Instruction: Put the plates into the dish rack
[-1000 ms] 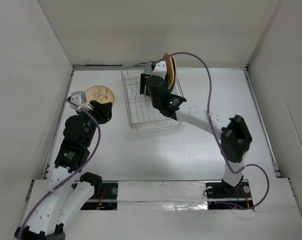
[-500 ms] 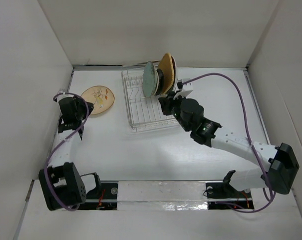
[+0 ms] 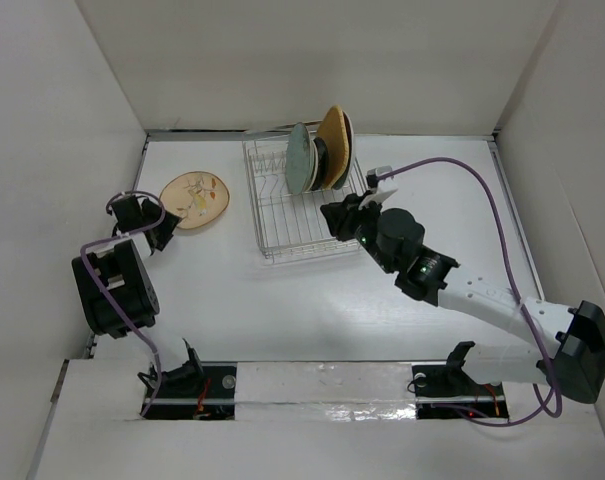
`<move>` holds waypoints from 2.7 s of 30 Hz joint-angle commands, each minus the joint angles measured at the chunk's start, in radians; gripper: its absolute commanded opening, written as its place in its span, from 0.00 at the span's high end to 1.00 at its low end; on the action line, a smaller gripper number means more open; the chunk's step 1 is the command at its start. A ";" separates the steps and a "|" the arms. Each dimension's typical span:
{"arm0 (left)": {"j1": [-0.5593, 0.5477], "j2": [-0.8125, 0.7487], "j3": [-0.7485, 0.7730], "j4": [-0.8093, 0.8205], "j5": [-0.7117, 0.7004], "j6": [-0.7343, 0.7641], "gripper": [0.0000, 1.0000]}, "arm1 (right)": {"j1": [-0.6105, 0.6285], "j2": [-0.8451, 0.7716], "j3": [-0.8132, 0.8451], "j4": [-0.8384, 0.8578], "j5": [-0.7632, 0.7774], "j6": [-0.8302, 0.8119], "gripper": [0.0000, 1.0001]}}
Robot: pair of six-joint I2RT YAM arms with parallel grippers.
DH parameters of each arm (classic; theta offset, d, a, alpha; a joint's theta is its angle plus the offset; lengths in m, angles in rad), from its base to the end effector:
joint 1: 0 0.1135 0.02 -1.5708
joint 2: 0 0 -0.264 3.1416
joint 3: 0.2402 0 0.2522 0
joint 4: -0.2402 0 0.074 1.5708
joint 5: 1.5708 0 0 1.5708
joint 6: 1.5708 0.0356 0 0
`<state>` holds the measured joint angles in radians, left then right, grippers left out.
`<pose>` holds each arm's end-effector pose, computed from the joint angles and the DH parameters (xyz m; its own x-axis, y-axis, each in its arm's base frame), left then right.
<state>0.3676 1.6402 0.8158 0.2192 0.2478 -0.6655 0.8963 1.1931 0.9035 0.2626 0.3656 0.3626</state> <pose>0.3185 0.1133 0.1760 -0.3187 -0.7642 -0.5607 -0.4538 0.6424 -0.6176 0.1859 0.2121 0.3435 -0.1953 0.2862 -0.9381 -0.4673 0.8138 0.3456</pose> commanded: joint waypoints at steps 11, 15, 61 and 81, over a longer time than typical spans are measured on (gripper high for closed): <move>0.002 0.188 0.072 0.241 0.122 -0.137 0.82 | -0.045 -0.006 -0.015 0.093 -0.053 0.001 0.69; 0.002 0.198 0.039 0.311 0.126 -0.161 1.00 | -0.056 0.005 -0.006 0.096 -0.060 0.007 0.69; -0.001 -0.666 -0.377 0.729 0.553 -0.491 1.00 | -0.206 0.904 0.930 -0.047 -0.844 0.239 0.20; -0.070 -0.781 -0.300 0.409 0.498 -0.247 0.28 | -0.263 0.646 0.771 0.049 -0.604 0.300 1.00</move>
<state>0.3157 0.9337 0.4400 0.6228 0.7559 -0.9882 0.6621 2.0052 1.6276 0.2436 -0.3889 0.7162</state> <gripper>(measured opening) 0.703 0.242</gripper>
